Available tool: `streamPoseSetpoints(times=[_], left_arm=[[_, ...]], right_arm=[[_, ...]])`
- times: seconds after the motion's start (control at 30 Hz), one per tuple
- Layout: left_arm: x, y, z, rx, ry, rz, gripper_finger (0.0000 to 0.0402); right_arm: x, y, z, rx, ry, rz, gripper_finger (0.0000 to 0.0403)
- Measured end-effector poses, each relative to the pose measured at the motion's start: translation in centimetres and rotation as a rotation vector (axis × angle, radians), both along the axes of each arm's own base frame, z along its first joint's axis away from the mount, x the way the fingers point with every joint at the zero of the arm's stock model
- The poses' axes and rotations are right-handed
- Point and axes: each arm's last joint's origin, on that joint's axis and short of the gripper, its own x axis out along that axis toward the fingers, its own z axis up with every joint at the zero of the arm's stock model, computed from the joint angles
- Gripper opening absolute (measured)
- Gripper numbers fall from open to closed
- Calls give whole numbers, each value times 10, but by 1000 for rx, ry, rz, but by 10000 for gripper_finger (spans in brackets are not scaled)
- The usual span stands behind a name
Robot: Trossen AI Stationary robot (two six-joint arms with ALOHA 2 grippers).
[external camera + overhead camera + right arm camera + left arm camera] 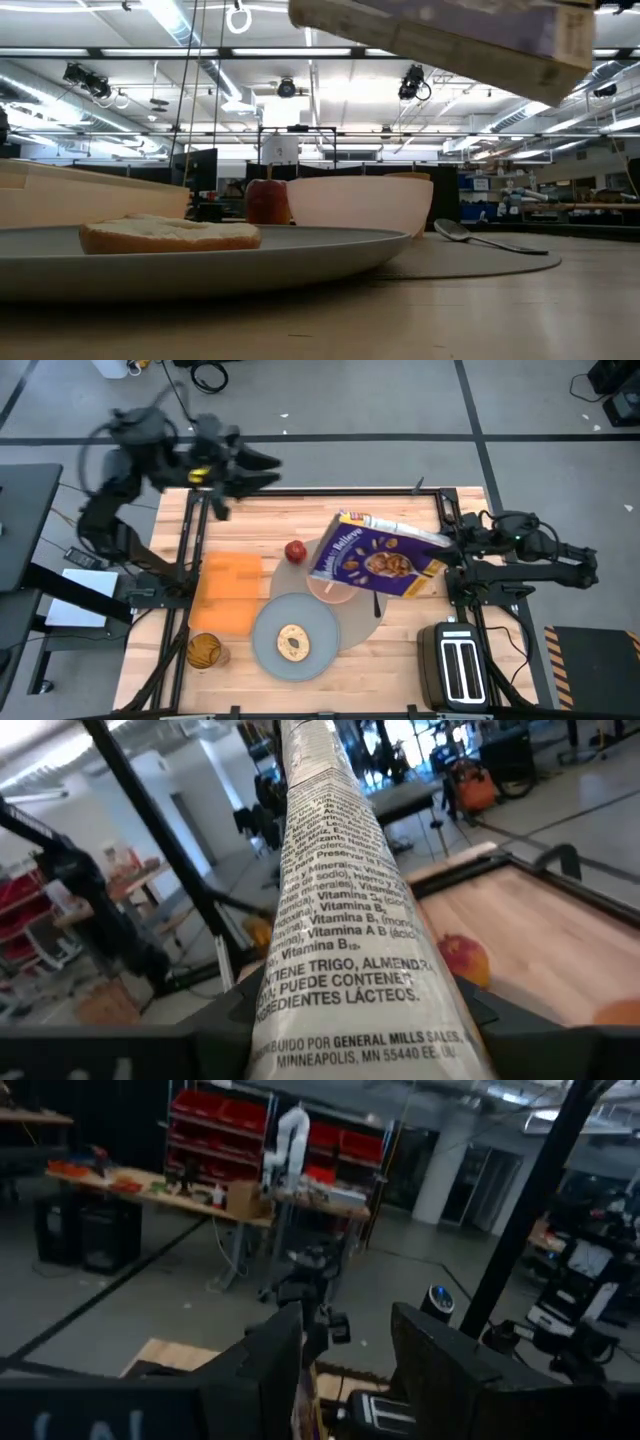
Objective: Arrange a breakfast setting
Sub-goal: Pour the cereal from the cereal box into a pink bowl
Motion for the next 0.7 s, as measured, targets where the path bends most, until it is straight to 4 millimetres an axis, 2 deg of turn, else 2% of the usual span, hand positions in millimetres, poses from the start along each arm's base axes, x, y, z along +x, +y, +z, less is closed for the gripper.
streamPoseSetpoints(times=[0.1, 0.23, 0.37, 0.53, 0.7], left_arm=[[27, 3, -10, -7, 37, -6, 164], [52, 7, -24, -26, 95, -5, 164], [70, 10, -34, -32, 130, -5, 164], [79, 11, -39, -22, 146, -5, 164], [79, 12, -39, -4, 150, -4, 164]], right_arm=[[-11, 2, -6, 10, 38, 17, 167], [-24, 3, -14, 41, 122, 12, 167], [-34, 3, -4, 30, 187, -23, 166], [-33, 2, 11, -26, 298, -46, 166], [-15, -1, 29, -84, 426, -42, 166]])
